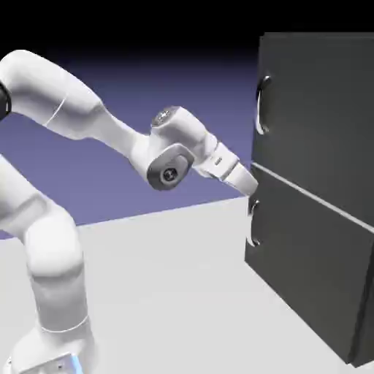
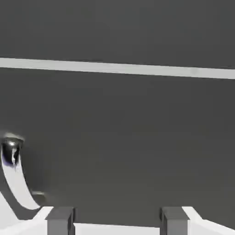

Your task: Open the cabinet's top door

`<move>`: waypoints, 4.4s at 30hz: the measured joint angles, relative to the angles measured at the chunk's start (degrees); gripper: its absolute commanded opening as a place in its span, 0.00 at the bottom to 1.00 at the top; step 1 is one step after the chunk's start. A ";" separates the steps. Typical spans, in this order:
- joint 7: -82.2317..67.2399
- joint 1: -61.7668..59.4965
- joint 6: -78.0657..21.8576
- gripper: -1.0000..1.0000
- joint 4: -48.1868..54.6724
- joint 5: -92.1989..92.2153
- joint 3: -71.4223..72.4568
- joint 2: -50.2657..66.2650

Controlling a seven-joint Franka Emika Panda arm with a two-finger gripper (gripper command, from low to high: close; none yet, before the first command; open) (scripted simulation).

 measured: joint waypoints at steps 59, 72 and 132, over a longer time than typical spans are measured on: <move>-107.72 -49.41 0.05 0.50 33.67 147.04 54.84 -14.65; -116.66 -64.24 -1.01 0.00 44.00 159.28 66.50 -12.41; -79.51 -3.39 -57.51 0.00 -3.68 51.32 -33.81 -44.90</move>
